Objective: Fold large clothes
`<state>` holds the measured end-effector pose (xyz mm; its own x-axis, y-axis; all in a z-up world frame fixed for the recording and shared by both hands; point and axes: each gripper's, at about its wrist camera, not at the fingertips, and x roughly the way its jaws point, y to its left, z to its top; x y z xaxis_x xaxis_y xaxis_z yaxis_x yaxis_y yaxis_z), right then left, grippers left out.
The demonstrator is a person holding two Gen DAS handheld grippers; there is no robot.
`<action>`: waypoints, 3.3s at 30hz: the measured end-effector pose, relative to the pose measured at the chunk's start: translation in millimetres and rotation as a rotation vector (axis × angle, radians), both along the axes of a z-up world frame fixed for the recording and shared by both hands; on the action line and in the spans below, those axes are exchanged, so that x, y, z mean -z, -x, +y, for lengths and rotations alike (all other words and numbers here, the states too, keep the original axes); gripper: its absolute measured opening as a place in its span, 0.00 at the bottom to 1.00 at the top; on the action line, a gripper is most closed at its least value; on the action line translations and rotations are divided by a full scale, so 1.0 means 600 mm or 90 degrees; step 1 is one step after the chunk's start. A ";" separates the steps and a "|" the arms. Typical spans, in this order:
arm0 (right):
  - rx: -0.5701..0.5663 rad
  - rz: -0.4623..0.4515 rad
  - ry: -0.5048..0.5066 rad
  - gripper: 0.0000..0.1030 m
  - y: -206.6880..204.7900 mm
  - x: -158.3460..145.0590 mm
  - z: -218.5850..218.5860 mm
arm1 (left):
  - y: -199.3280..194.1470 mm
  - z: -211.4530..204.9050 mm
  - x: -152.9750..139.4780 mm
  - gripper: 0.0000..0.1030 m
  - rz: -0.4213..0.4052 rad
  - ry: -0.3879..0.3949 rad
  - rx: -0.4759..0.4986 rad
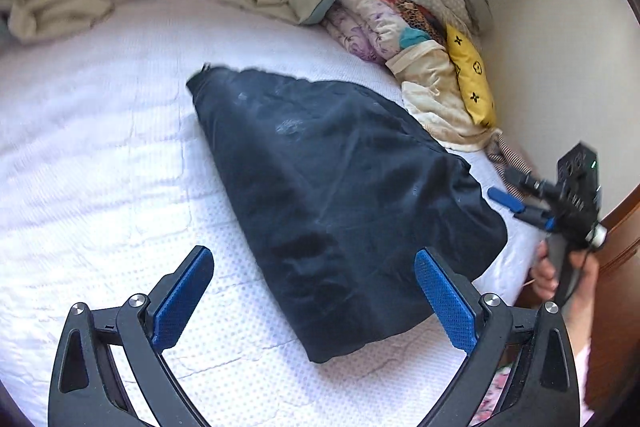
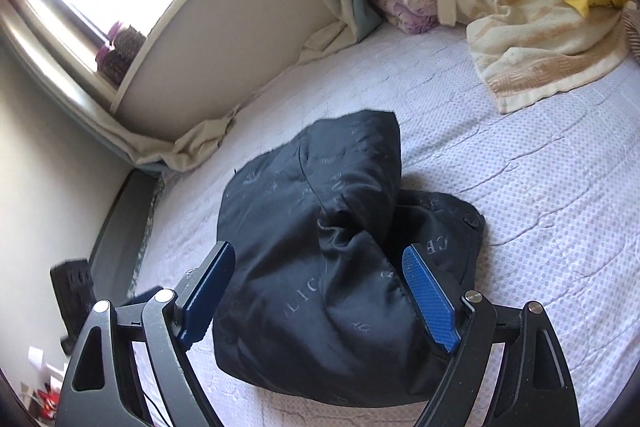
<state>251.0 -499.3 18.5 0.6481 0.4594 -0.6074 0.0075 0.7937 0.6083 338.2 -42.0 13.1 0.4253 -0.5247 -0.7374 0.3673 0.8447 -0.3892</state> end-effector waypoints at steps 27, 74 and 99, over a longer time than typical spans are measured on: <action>-0.094 0.175 -0.147 0.85 -0.078 0.212 0.018 | -0.088 -0.029 0.201 0.99 0.237 0.257 0.031; -0.324 0.080 -0.280 0.53 -0.096 0.177 0.279 | -0.001 0.259 0.103 0.75 0.052 0.364 -0.082; -0.227 0.026 0.077 0.79 -0.043 0.053 0.304 | 0.137 0.205 -0.009 0.97 -0.134 -0.208 -0.206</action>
<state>276.9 -316.6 -13.2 0.4341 0.5753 -0.6932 -0.2606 0.8168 0.5147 256.0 80.9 18.6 0.6852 -0.0977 -0.7218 0.1092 0.9935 -0.0308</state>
